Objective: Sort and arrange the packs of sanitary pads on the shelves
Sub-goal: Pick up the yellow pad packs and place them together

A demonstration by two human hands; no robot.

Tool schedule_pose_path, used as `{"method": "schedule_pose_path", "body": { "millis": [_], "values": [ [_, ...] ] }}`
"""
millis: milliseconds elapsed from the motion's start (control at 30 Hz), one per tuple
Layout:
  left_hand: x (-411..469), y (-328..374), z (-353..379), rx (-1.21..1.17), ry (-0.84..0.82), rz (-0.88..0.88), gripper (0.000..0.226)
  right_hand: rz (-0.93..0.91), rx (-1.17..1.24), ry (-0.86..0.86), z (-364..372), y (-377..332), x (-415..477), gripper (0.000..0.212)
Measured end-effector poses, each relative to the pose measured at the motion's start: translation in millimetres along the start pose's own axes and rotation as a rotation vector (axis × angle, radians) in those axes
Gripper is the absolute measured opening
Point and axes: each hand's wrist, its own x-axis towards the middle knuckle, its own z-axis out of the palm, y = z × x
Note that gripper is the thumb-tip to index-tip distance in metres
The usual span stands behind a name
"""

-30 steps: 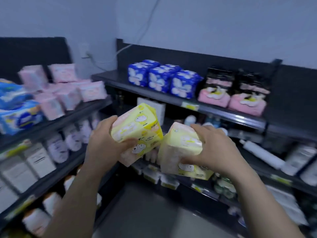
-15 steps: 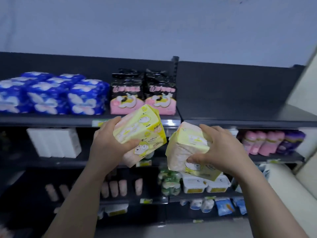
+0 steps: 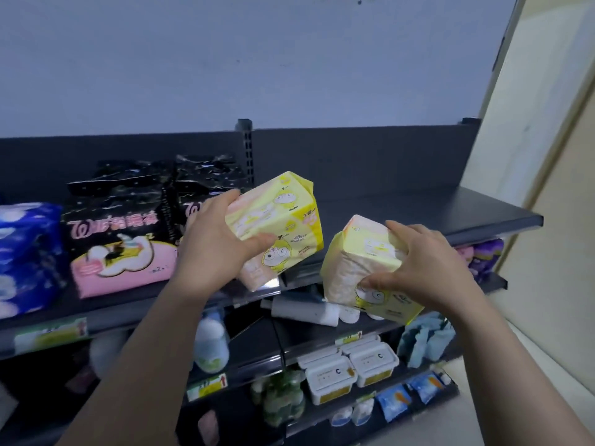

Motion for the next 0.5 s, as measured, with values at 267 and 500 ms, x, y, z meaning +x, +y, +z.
{"method": "schedule_pose_path", "body": {
  "millis": [267, 500],
  "values": [
    [78.2, 17.7, 62.2, 0.088, 0.007, 0.085, 0.086, 0.012, 0.042, 0.022, 2.7, 44.0, 78.2, 0.101],
    [145.4, 18.9, 114.5, 0.343, -0.044, 0.066, 0.088, -0.095, 0.053, -0.024, 1.2, 73.5, 158.9, 0.095]
  ]
}}
